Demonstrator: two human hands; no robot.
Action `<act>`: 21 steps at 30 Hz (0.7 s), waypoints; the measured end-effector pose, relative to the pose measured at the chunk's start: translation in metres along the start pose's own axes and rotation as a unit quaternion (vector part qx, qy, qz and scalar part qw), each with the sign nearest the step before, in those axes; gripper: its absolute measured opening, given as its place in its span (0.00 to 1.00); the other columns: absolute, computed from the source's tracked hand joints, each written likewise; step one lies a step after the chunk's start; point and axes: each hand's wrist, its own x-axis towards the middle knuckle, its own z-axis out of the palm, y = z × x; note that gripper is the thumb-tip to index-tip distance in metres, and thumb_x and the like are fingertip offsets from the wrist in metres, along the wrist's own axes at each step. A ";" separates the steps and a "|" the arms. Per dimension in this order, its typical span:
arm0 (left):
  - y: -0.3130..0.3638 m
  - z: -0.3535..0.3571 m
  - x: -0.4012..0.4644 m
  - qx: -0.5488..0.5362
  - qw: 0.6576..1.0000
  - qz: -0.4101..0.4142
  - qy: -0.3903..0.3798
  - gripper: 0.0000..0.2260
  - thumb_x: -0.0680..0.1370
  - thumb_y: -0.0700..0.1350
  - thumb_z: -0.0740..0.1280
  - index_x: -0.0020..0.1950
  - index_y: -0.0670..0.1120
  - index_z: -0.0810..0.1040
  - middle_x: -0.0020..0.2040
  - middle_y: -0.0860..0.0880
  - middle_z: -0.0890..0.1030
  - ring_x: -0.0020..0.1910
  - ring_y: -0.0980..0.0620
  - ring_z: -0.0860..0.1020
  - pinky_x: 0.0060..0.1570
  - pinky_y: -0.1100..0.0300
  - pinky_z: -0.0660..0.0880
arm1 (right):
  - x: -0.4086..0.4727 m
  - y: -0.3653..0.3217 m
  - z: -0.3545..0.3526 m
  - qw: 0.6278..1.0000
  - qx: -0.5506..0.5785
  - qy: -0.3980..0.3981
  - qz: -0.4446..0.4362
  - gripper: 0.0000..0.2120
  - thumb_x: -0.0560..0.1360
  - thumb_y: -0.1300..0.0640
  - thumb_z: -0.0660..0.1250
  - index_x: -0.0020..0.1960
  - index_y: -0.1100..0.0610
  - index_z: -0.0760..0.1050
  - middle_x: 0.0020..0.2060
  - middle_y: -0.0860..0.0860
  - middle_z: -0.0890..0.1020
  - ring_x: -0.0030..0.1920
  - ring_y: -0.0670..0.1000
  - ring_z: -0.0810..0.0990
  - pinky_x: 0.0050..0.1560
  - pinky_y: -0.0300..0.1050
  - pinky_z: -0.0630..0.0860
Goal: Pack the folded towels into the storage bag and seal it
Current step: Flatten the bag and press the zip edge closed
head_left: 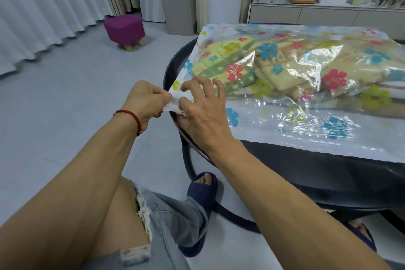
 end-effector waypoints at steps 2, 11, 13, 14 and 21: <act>0.000 0.000 -0.003 0.001 1.000 0.004 0.002 0.07 0.75 0.37 0.68 0.39 0.38 0.83 0.36 0.40 0.78 0.32 0.46 0.72 0.33 0.56 0.72 | -0.005 0.001 -0.005 1.000 0.005 -0.007 0.019 0.05 0.67 0.60 0.77 0.39 0.60 0.83 0.54 0.56 0.84 0.62 0.64 0.80 0.63 0.68 0.70; -0.001 -0.009 -0.020 -0.088 0.986 -0.036 -0.138 0.11 0.79 0.39 0.65 0.61 0.43 0.75 0.31 0.44 0.78 0.28 0.51 0.72 0.26 0.59 0.68 | -0.005 -0.004 -0.011 0.999 0.028 -0.016 0.031 0.06 0.68 0.58 0.75 0.42 0.60 0.82 0.56 0.56 0.83 0.59 0.62 0.81 0.63 0.67 0.70; -0.002 -0.009 -0.020 -0.078 0.989 -0.023 -0.123 0.18 0.78 0.40 0.67 0.67 0.51 0.69 0.30 0.45 0.79 0.28 0.52 0.72 0.26 0.60 0.70 | -0.009 -0.003 -0.010 0.999 0.025 -0.017 0.029 0.06 0.68 0.57 0.76 0.41 0.59 0.82 0.56 0.55 0.83 0.60 0.62 0.80 0.64 0.68 0.69; -0.003 -0.010 -0.020 -0.078 0.989 -0.016 -0.121 0.21 0.78 0.40 0.67 0.69 0.54 0.67 0.30 0.46 0.80 0.28 0.53 0.73 0.26 0.60 0.70 | -0.010 -0.002 -0.010 0.999 0.023 -0.017 0.028 0.06 0.68 0.57 0.76 0.41 0.59 0.82 0.57 0.54 0.83 0.61 0.62 0.79 0.64 0.68 0.69; 0.000 -0.014 -0.016 -0.097 0.992 -0.011 -0.085 0.22 0.78 0.40 0.68 0.69 0.57 0.67 0.30 0.48 0.82 0.25 0.55 0.73 0.26 0.63 0.72 | -0.027 0.018 -0.032 0.998 0.014 -0.021 0.066 0.04 0.65 0.61 0.75 0.39 0.58 0.81 0.58 0.53 0.84 0.62 0.64 0.78 0.61 0.66 0.71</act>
